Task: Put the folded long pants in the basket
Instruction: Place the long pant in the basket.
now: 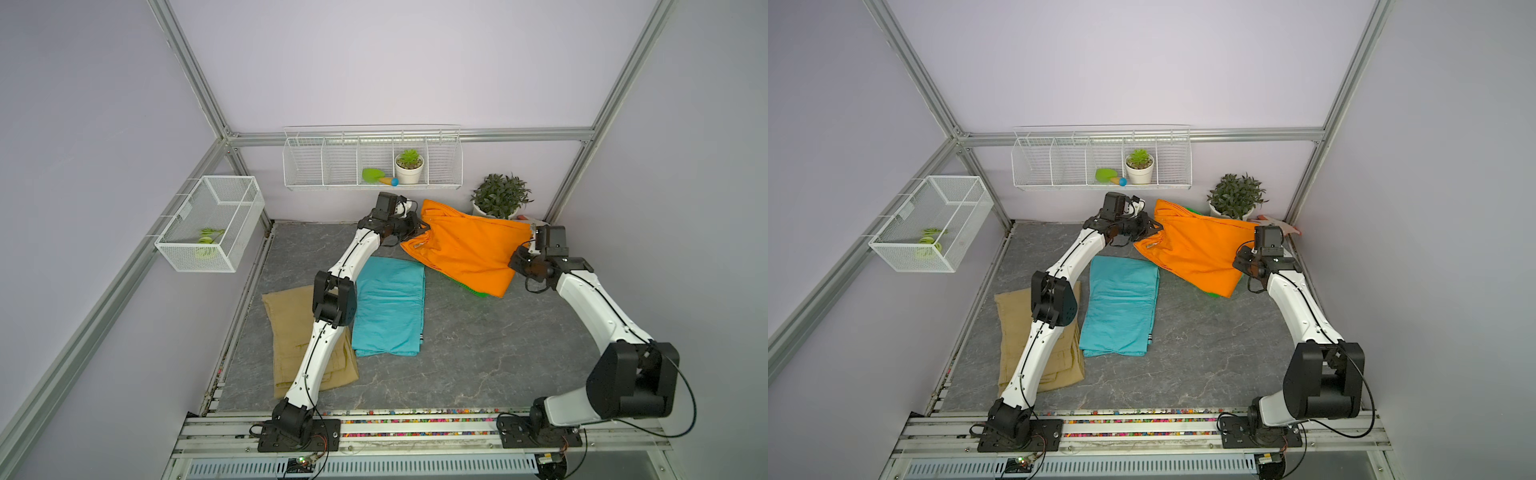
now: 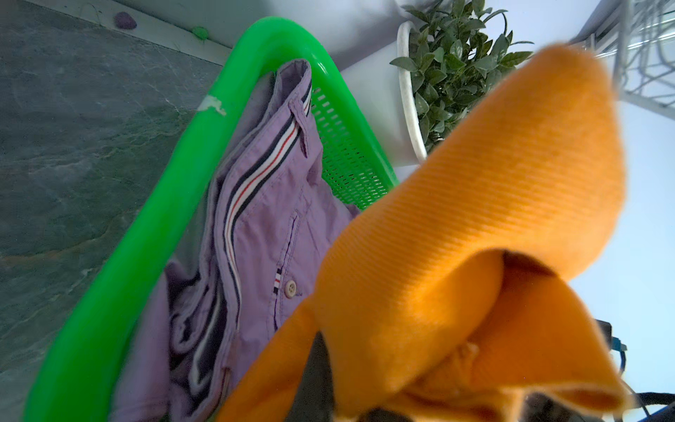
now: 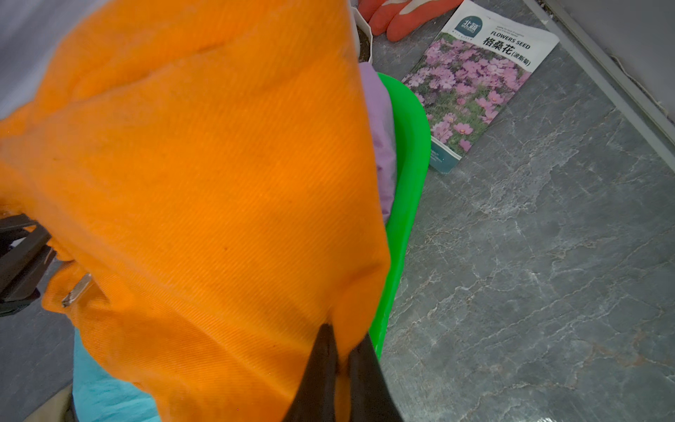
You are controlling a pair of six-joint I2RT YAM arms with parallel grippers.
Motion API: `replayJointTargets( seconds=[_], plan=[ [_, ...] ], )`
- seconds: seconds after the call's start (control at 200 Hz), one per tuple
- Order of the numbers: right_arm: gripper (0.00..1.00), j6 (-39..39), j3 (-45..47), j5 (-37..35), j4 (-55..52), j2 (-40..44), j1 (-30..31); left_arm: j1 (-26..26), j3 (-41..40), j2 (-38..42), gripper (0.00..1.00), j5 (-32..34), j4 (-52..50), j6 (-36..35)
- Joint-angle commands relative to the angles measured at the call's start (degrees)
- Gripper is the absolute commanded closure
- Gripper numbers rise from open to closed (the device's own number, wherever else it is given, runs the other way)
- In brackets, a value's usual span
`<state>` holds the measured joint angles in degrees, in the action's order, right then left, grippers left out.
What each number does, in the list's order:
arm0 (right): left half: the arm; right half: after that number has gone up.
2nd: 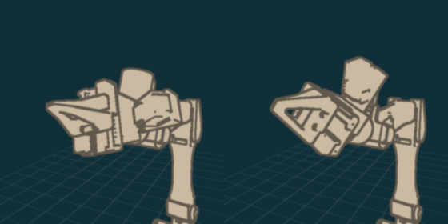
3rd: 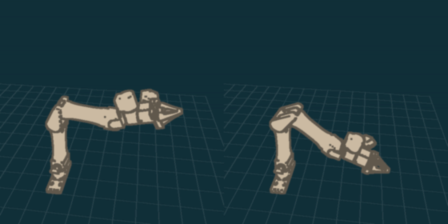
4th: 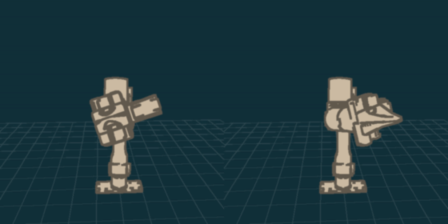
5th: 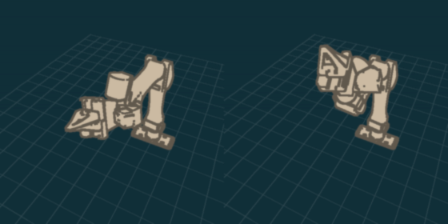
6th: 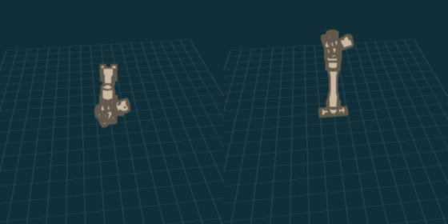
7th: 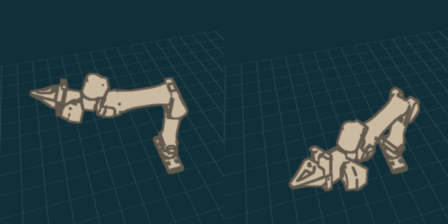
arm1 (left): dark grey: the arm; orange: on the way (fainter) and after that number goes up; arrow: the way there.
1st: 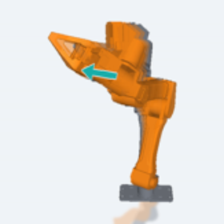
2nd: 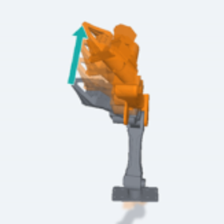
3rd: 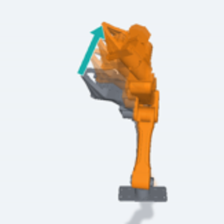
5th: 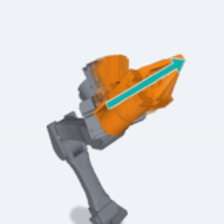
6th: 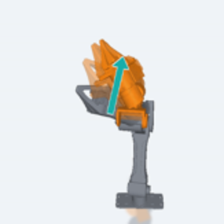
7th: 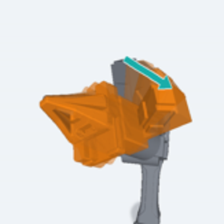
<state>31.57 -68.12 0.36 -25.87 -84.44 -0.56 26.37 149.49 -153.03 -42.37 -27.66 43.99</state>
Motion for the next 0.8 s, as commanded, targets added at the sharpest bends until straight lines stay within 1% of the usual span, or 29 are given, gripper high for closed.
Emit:
replayJointTargets(
  seconds=[0.0,0.025,0.05,0.12,0.16,0.265,0.365,0.445,0.515,0.6,0.67,0.795],
  plan=[
    [1.00,1.72,2.05,-2.02,1.51,-1.30,-1.60,-2.51,2.83,0.63,0.81,3.43,9.38,2.32],
    [1.00,1.86,2.23,-2.22,2.16,-1.69,-1.72,-2.55,2.82,0.63,0.80,3.43,9.55,2.12],
    [1.00,2.03,2.51,-2.45,3.01,-2.12,-1.80,-2.63,2.86,0.65,0.76,3.43,9.40,1.96],
    [1.00,2.43,3.25,-3.37,5.25,-4.40,-2.43,-2.94,2.82,1.09,0.59,3.26,8.41,1.43],
    [1.00,3.50,3.32,-3.12,5.44,-6.04,-3.24,-3.20,2.79,1.51,0.51,3.20,7.67,1.10],
    [1.00,7.16,4.46,1.12,7.85,-9.54,-5.23,-3.79,1.90,3.30,0.41,2.99,5.57,-0.98],
    [1.00,7.43,5.21,3.12,7.95,-11.17,-5.40,-4.54,-2.47,6.22,0.38,4.35,4.37,-3.06],
    [1.00,7.06,7.25,3.09,8.77,-10.27,-5.49,-5.05,-6.99,8.34,0.37,5.19,4.05,-4.42],
    [1.00,6.08,8.98,2.76,8.82,-8.81,-5.57,-5.44,-9.04,9.11,0.37,6.13,2.83,-5.39],
    [1.00,5.27,10.13,2.65,8.10,-7.08,-6.18,-5.77,-9.16,8.39,0.34,7.06,1.77,-6.00],
    [1.00,4.93,10.55,2.95,7.54,-6.04,-6.80,-5.94,-8.61,6.87,0.29,7.10,1.98,-5.29],
    [1.00,4.22,9.88,3.85,6.55,-5.42,-7.27,-5.84,-5.38,3.31,0.28,5.29,1.73,-2.72]
  ],
)
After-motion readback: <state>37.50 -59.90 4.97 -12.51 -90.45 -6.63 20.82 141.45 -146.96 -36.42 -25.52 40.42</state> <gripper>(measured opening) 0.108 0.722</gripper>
